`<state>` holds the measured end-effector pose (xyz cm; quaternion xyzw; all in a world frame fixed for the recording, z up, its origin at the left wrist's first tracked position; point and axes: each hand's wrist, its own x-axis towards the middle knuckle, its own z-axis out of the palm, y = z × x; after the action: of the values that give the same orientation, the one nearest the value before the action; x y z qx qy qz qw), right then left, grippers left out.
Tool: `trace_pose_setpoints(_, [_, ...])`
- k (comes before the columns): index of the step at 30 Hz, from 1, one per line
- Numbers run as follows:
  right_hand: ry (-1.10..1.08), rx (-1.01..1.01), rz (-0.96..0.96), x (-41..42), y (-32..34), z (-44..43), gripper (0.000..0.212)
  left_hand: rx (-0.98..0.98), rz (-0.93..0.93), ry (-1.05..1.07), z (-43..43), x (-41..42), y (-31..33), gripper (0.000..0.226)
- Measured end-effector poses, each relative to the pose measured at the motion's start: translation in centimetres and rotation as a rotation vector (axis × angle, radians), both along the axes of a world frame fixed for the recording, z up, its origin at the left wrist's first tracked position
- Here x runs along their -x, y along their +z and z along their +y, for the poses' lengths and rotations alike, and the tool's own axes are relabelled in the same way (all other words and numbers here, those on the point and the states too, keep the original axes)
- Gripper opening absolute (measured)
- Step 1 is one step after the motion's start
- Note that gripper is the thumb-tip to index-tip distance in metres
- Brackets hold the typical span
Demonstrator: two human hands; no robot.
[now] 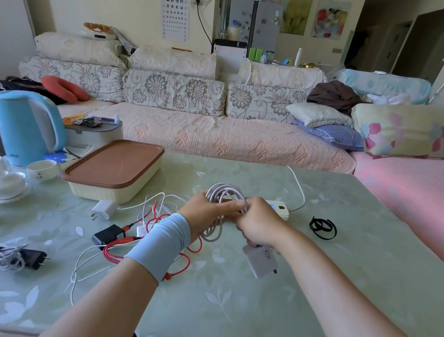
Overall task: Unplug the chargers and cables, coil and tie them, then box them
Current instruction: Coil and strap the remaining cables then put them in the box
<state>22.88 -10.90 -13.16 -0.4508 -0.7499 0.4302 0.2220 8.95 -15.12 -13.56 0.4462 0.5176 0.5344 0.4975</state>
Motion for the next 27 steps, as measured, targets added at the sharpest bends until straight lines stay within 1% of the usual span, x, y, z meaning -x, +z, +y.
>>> trace_pose_setpoints(2, [0.022,-0.019,0.001,0.1,0.4,-0.3,0.011,-0.032,-0.096,0.063,0.2,-0.1,-0.1,0.027])
trace_pose_setpoints(3, [0.026,-0.031,0.001,0.1,0.6,-0.3,0.012,-0.053,-0.133,0.09,0.2,-0.1,0.0,0.027])
trace_pose_setpoints(4, [0.028,-0.046,-0.002,0.1,0.8,-0.4,0.018,-0.072,-0.153,0.102,0.1,0.0,0.2,0.025])
trace_pose_setpoints(6, [0.027,-0.048,-0.01,0.0,1.1,-0.4,0.026,-0.115,-0.12,0.085,0.0,0.5,0.5,0.024])
trace_pose_setpoints(7, [0.03,-0.032,-0.017,-0.1,1.3,-0.4,0.025,-0.137,-0.052,0.073,0.0,0.8,0.7,0.021])
trace_pose_setpoints(8, [0.032,-0.015,-0.036,-0.4,1.4,-0.3,0.022,-0.156,0.075,0.068,-0.1,1.3,0.9,0.018])
trace_pose_setpoints(10, [0.03,-0.011,-0.091,-1.0,1.4,0.0,0.019,-0.161,0.455,0.062,-0.3,2.5,1.2,0.017])
trace_pose_setpoints(11, [0.024,-0.018,-0.113,-1.2,1.3,0.1,0.019,-0.134,0.606,0.038,-0.4,3.0,1.3,0.018])
trace_pose_setpoints(12, [0.017,-0.029,-0.125,-1.5,1.2,0.3,0.018,-0.093,0.695,0.004,-0.6,3.3,1.3,0.017])
trace_pose_setpoints(13, [0.016,-0.044,-0.126,-1.7,1.1,0.4,0.018,-0.054,0.725,-0.031,-0.7,3.4,1.3,0.016])
trace_pose_setpoints(14, [0.016,-0.062,-0.123,-1.8,1.2,0.5,0.02,-0.033,0.71,-0.052,-0.9,3.4,1.3,0.018])
trace_pose_setpoints(15, [0.017,-0.082,-0.119,-1.9,1.3,0.6,0.023,-0.025,0.64,-0.065,-1.1,3.5,1.5,0.022])
trace_pose_setpoints(17, [0.041,-0.11,-0.111,-1.9,1.7,0.6,0.027,-0.002,0.403,-0.08,-1.3,3.5,1.7,0.024])
trace_pose_setpoints(19, [0.113,-0.086,-0.096,-2.0,2.0,0.6,0.02,0.027,0.169,-0.116,-1.3,3.6,1.6,0.021])
trace_pose_setpoints(21, [0.199,-0.021,-0.08,-2.1,2.1,0.3,0.015,0.025,0.061,-0.144,-1.4,3.5,1.3,0.021])
trace_pose_setpoints(24, [0.334,0.11,-0.062,-2.3,1.8,0.3,0.016,-0.017,-0.059,-0.137,-1.3,3.4,1.3,0.027])
trace_pose_setpoints(27, [0.335,0.178,0.041,-2.3,1.4,0.3,0.019,-0.061,-0.171,-0.054,-1.2,3.2,1.5,0.021])
